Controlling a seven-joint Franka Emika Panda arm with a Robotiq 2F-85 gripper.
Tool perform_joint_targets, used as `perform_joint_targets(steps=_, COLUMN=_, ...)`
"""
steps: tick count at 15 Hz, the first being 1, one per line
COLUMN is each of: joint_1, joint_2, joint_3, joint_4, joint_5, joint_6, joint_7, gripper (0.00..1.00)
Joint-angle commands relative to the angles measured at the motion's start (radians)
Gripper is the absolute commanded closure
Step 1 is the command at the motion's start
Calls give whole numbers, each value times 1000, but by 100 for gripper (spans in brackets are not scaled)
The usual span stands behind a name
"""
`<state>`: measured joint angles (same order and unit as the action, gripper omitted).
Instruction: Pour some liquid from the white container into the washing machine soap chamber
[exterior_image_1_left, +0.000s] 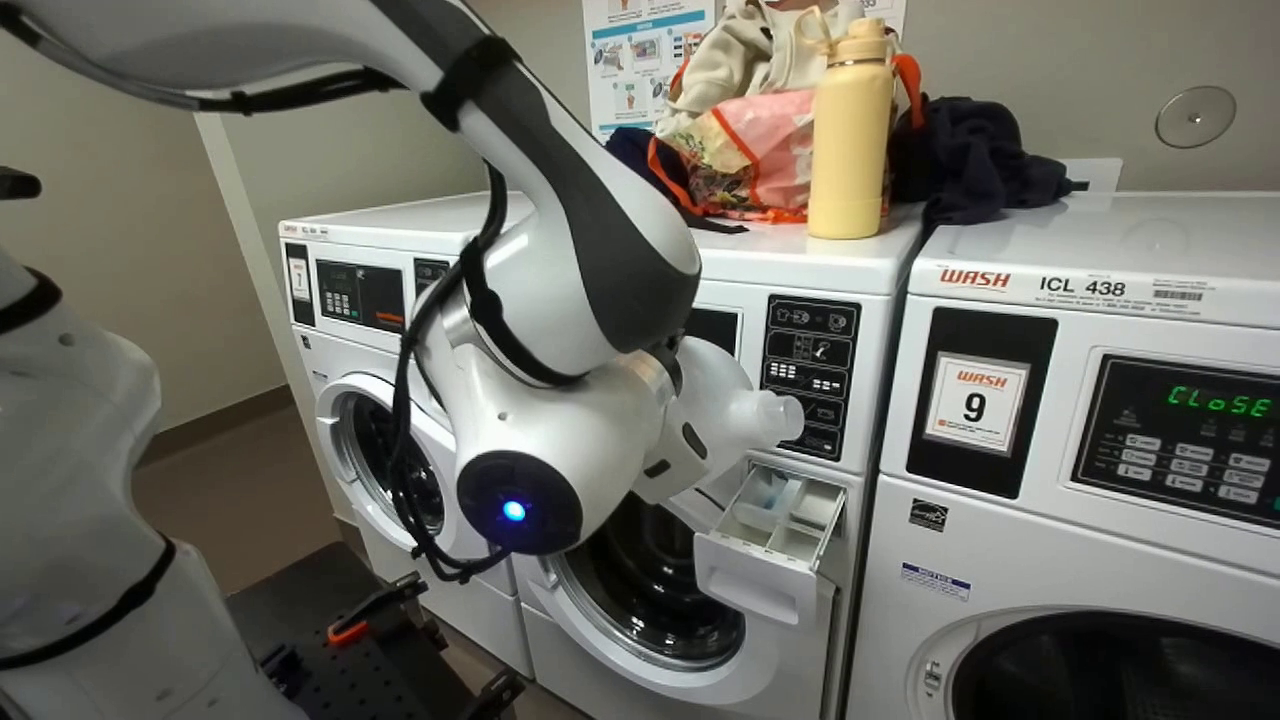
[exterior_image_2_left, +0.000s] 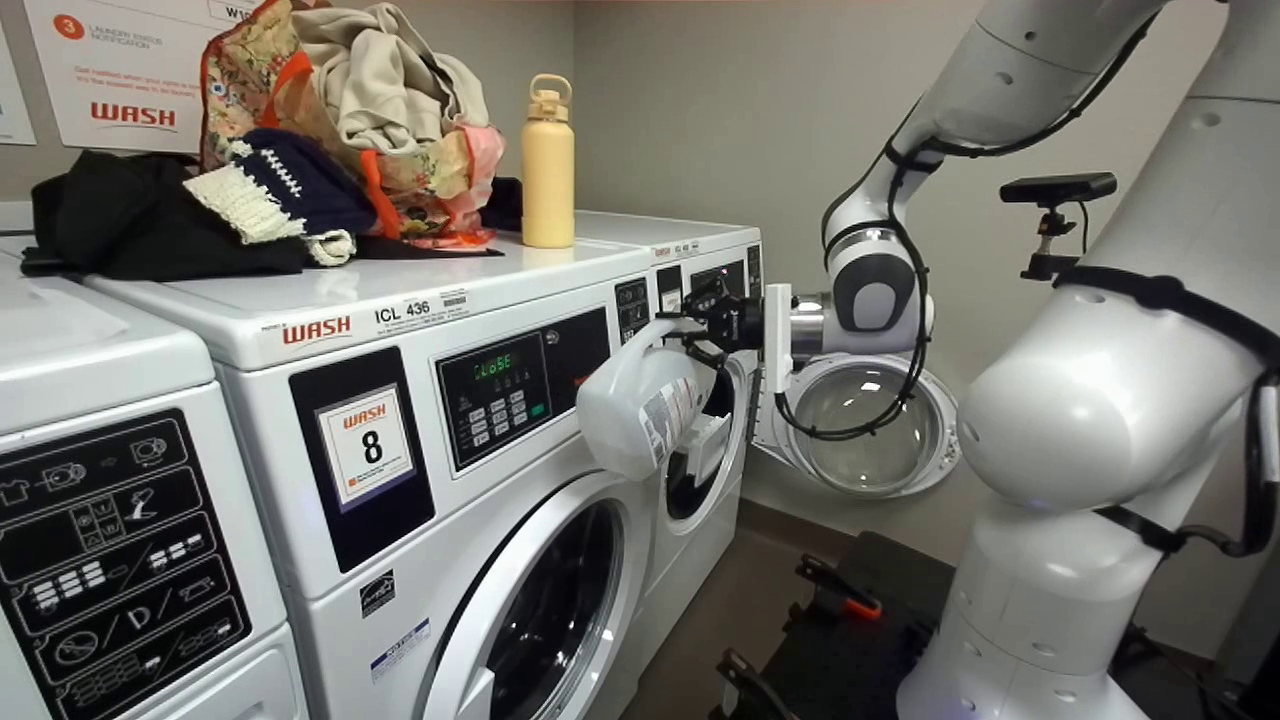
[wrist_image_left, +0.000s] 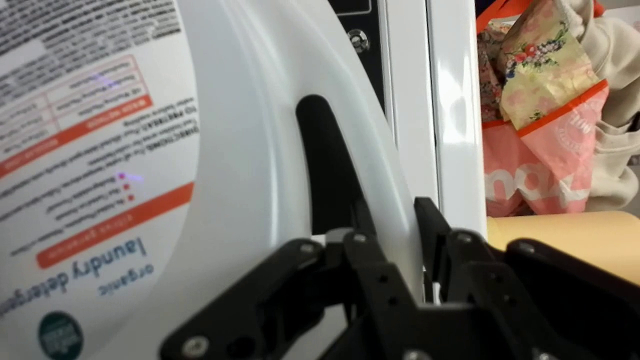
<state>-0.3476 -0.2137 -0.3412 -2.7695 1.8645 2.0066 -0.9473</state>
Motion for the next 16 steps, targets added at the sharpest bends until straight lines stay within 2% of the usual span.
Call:
perform_joint_targets(steps=1, joint_1=-15, joint_2=-141, joint_3=52, joint_4=-2, joint_5=-1, joint_6=72, joint_7=-7, gripper=93)
perform_joint_targets(steps=3, joint_1=-19, joint_2=-226, joint_3=79, joint_4=-41, joint_5=-8, joint_6=120, joint_7=-21, gripper=93)
perform_joint_targets(steps=5, joint_1=-13, joint_2=-231, joint_3=111, joint_4=-3, joint_5=1, joint_6=158, joint_7=-23, gripper=93)
perform_joint_targets(steps=16, joint_1=-18, joint_2=-503, joint_3=262, joint_4=-8, joint_5=-32, joint_6=449, joint_7=-17, gripper=93)
